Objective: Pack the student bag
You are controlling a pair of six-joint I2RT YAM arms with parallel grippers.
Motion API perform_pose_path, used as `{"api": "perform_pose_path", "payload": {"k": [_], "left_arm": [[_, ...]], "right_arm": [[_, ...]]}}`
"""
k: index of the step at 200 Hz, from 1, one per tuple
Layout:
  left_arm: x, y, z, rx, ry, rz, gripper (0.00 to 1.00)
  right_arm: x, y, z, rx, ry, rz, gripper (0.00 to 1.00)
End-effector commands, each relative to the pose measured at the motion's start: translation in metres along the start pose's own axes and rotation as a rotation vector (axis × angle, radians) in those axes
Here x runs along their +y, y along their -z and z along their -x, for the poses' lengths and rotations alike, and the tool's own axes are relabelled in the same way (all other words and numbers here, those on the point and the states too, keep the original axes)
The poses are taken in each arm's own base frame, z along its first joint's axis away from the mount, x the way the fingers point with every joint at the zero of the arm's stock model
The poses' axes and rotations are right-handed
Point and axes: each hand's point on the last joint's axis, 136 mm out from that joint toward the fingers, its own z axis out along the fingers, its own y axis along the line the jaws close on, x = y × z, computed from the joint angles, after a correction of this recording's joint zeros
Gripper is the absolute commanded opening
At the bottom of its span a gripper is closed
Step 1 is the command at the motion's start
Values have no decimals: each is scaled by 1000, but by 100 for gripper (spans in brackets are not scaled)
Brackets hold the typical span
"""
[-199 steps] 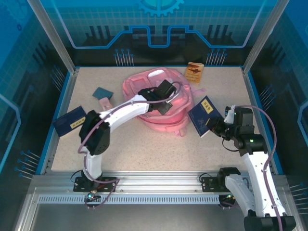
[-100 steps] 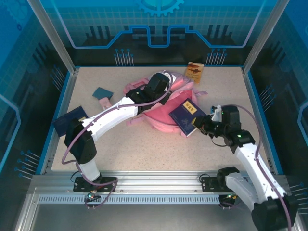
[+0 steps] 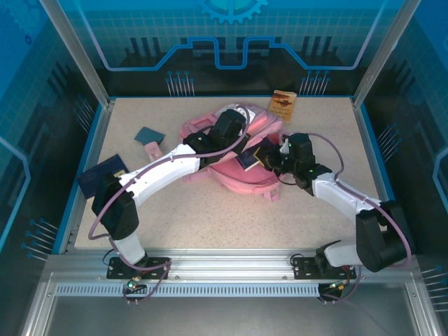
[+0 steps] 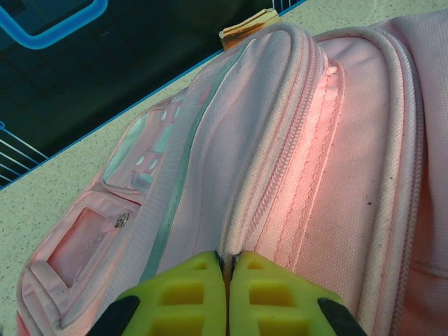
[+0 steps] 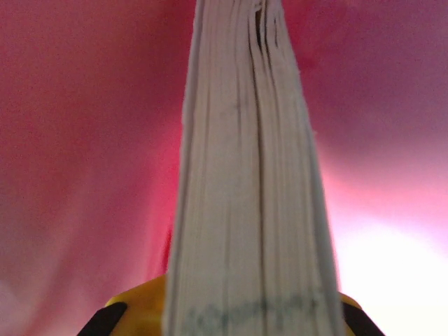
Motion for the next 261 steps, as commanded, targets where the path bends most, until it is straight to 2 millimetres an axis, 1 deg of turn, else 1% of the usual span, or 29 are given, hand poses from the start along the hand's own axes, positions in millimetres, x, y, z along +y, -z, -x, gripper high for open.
{"api": "perform_pose_path", "payload": {"k": [1, 7, 15, 17, 23, 41, 68, 112, 136, 171, 192, 202, 209, 220, 231, 246, 261], "left_arm": [[15, 35, 63, -212, 117, 16, 0], [14, 35, 63, -213, 119, 15, 0], [15, 35, 65, -217, 123, 17, 0], [15, 35, 65, -217, 124, 17, 0], [15, 35, 66, -221, 128, 18, 0], [18, 36, 70, -232, 143, 30, 0], [21, 39, 75, -250, 167, 37, 0], [25, 43, 80, -266, 188, 36, 0], [24, 43, 80, -261, 193, 23, 0], [21, 40, 75, -239, 184, 10, 0], [21, 38, 70, -223, 179, 10, 0], [22, 38, 68, -215, 176, 12, 0], [23, 37, 65, -208, 177, 15, 0], [24, 35, 61, -196, 178, 19, 0], [26, 33, 55, -184, 180, 24, 0], [29, 29, 46, -162, 187, 32, 0], [33, 25, 36, -140, 197, 41, 0]], "right_arm": [[58, -7, 26, -100, 45, 167, 9], [57, -13, 27, -95, 35, 163, 9], [48, -22, 26, -82, 14, 147, 9], [57, -23, 29, -86, 17, 163, 9], [58, -29, 30, -82, 6, 168, 9], [52, -49, 30, -74, -18, 165, 9], [44, -71, 34, -88, -27, 160, 9], [21, -103, 41, -94, -63, 126, 9], [11, -121, 43, -86, -66, 116, 11], [-3, -145, 46, -67, -75, 95, 14], [-9, -156, 46, -36, -95, 84, 20], [-11, -159, 46, -20, -102, 78, 26], [-13, -158, 45, -16, -104, 75, 34], [-13, -151, 46, -26, -99, 74, 47], [-14, -141, 47, -37, -90, 67, 56], [-13, -124, 48, -34, -77, 55, 60], [-12, -102, 47, -27, -66, 45, 60]]}}
